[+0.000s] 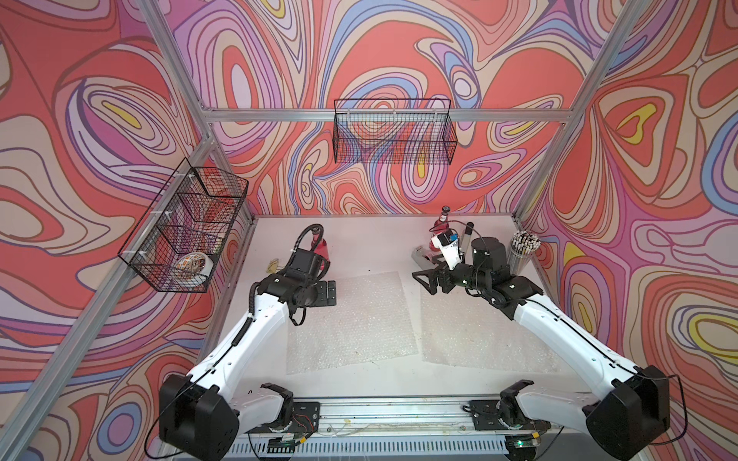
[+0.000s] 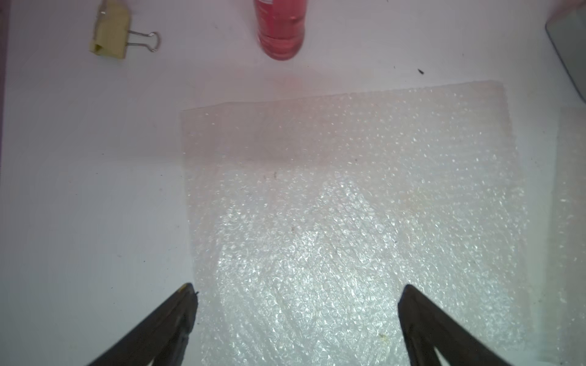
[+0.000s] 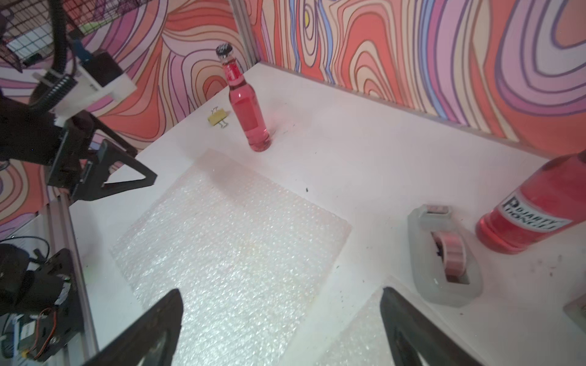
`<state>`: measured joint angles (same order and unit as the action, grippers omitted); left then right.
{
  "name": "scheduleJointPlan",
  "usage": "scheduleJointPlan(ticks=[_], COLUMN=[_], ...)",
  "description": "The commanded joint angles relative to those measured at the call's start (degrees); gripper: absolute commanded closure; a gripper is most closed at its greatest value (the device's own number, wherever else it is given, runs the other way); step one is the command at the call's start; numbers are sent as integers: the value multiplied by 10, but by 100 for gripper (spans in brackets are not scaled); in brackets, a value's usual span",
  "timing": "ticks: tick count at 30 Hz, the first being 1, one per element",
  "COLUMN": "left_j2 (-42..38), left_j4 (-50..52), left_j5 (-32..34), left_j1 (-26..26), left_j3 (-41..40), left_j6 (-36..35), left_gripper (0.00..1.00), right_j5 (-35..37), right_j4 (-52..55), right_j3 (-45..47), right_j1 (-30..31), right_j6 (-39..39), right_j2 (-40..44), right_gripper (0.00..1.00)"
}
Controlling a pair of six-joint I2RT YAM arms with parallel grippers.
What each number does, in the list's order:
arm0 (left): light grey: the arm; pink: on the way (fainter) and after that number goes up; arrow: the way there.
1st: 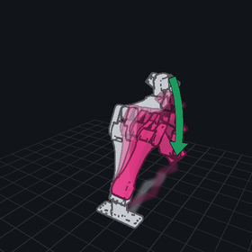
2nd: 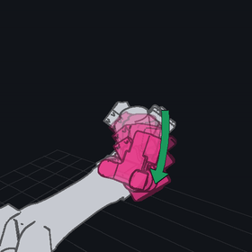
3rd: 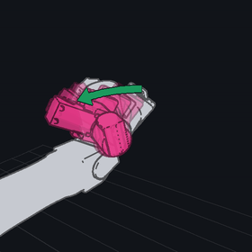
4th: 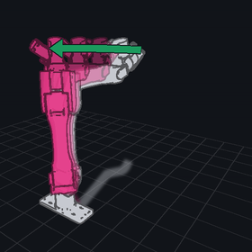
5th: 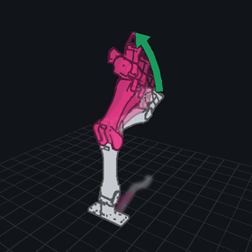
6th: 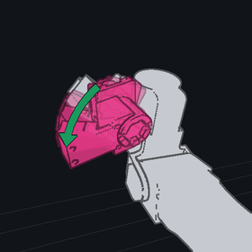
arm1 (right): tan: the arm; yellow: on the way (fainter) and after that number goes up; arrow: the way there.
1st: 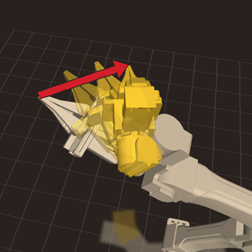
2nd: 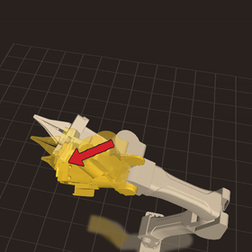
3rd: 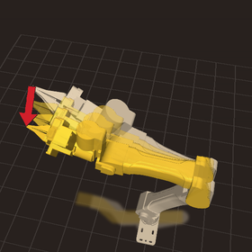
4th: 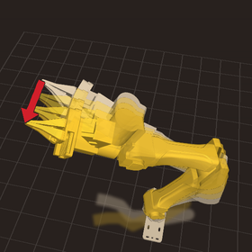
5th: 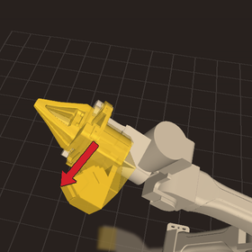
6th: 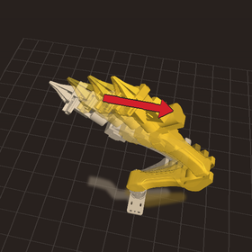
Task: Wrap wine bottles in bubble wrap
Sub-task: Adjust the bubble wrap at the center of the board.
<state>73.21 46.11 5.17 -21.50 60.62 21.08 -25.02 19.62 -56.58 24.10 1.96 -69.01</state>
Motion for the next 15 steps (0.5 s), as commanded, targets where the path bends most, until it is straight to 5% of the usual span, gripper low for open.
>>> scheduleJointPlan(ticks=[1, 9, 15], left_j2=[56, 224, 313], left_j4=[4, 0, -17], left_j5=[-19, -197, -180], left_j1=[-29, -68, -83], left_j3=[39, 143, 209], left_j6=[-64, -297, -399], left_gripper=[0, 0, 1], right_j5=[-3, 0, -9], right_j4=[77, 109, 100], right_j3=[16, 58, 74], right_j1=[20, 34, 44], right_j6=[-13, -16, -21], right_j2=[28, 58, 61], right_gripper=[2, 2, 2])
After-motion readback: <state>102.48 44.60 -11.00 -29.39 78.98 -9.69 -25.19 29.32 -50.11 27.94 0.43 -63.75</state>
